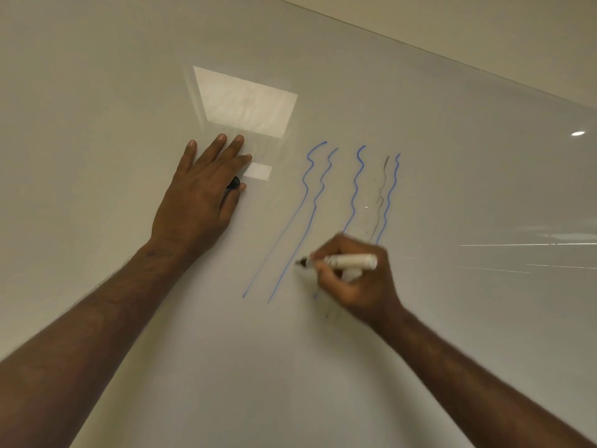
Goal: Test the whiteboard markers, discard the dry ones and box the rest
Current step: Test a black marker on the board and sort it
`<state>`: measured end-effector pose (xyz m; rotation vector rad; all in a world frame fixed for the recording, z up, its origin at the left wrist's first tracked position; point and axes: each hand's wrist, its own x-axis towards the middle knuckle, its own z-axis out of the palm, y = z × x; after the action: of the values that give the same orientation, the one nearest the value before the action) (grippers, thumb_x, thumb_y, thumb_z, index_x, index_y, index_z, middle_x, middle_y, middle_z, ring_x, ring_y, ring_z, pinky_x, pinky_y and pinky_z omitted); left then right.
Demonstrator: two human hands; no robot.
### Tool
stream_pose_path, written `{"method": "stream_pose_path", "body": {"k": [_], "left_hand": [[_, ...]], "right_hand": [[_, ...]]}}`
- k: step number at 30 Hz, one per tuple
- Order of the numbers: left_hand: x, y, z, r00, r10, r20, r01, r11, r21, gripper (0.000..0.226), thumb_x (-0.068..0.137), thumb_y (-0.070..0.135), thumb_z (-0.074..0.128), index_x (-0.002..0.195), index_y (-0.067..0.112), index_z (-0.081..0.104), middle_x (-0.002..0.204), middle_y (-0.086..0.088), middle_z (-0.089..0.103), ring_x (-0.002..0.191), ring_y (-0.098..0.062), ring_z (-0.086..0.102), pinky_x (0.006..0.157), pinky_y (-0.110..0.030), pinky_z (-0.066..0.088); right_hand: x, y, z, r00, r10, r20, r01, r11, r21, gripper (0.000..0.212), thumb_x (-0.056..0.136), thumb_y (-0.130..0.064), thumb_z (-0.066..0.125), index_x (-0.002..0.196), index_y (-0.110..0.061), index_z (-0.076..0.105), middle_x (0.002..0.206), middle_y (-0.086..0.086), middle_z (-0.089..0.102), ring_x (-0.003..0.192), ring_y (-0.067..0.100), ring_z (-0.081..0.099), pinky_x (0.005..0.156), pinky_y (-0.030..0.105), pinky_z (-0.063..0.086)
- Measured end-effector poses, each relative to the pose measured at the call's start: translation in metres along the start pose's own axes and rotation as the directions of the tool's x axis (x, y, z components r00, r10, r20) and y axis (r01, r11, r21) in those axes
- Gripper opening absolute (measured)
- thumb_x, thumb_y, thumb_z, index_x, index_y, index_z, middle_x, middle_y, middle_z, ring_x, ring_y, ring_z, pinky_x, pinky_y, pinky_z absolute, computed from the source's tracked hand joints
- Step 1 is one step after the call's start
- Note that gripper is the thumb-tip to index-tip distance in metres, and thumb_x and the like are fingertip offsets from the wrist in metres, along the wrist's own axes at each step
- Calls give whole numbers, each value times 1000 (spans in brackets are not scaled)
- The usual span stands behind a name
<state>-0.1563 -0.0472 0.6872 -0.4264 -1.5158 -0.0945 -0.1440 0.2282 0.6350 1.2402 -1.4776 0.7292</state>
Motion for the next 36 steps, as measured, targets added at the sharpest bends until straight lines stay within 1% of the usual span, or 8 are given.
{"method": "stream_pose_path", "body": {"k": [4,8,11,16,21,27,32,36], "left_hand": [[-1,-1,0,1000,9,-6,-9,1000,-2,44,103,15,53,147,14,47,163,-4,34,153,-21,25,127,-49,11],[-1,-1,0,1000,9,2,-9,1000,-2,43,105,17,49,148,15,46,163,-4,34,153,-21,25,127,-50,11],[-1,-1,0,1000,5,10,-5,1000,0,45,104,23,43,148,15,46,163,-3,34,153,-21,24,127,-50,11],[-1,0,-1,1000,-1,8,1,1000,0,44,104,23,43,147,14,47,162,-4,35,153,-21,25,127,-50,11],[-2,1,-3,1000,-2,8,2,1000,-8,44,103,21,45,146,13,48,162,-4,36,153,-22,26,126,-51,12],[-5,1,-2,1000,-6,-2,6,1000,-20,43,104,14,50,147,14,48,162,-3,35,153,-21,25,127,-48,12],[-9,4,-5,1000,-20,1,20,999,-26,44,104,14,51,147,14,47,163,-3,34,153,-20,25,127,-47,12],[-17,8,-7,999,-33,5,33,999,-40,43,103,13,50,147,14,48,163,-3,34,153,-20,25,127,-47,12]], "right_hand": [[58,9,-20,965,42,-258,-48,999,-16,9,89,-1,68,83,-7,71,79,-6,70,66,13,66,54,25,46],[98,35,-41,883,101,-459,-116,993,-5,7,91,-14,70,97,-14,75,88,-1,75,75,24,72,63,51,57],[108,47,-50,841,121,-527,-145,989,-5,14,90,-15,70,102,-16,76,95,-5,76,81,23,72,72,50,58],[107,52,-44,828,137,-544,-177,984,-21,11,88,-18,74,96,-10,78,90,-6,76,79,7,69,69,28,53],[82,45,-24,887,42,-460,-92,992,-87,11,84,-15,74,87,-4,75,84,-2,75,76,8,70,68,23,51],[39,51,-21,866,64,-496,-86,996,-22,3,81,-9,75,84,-8,75,79,2,73,72,23,68,66,43,52],[1,39,-4,933,24,-359,-64,993,-100,4,79,-13,72,82,-11,74,87,-6,74,85,14,68,88,50,44],[-15,39,-6,938,44,-343,-72,995,-71,4,79,-13,72,82,-11,75,87,-6,74,87,15,68,87,57,42]]}}
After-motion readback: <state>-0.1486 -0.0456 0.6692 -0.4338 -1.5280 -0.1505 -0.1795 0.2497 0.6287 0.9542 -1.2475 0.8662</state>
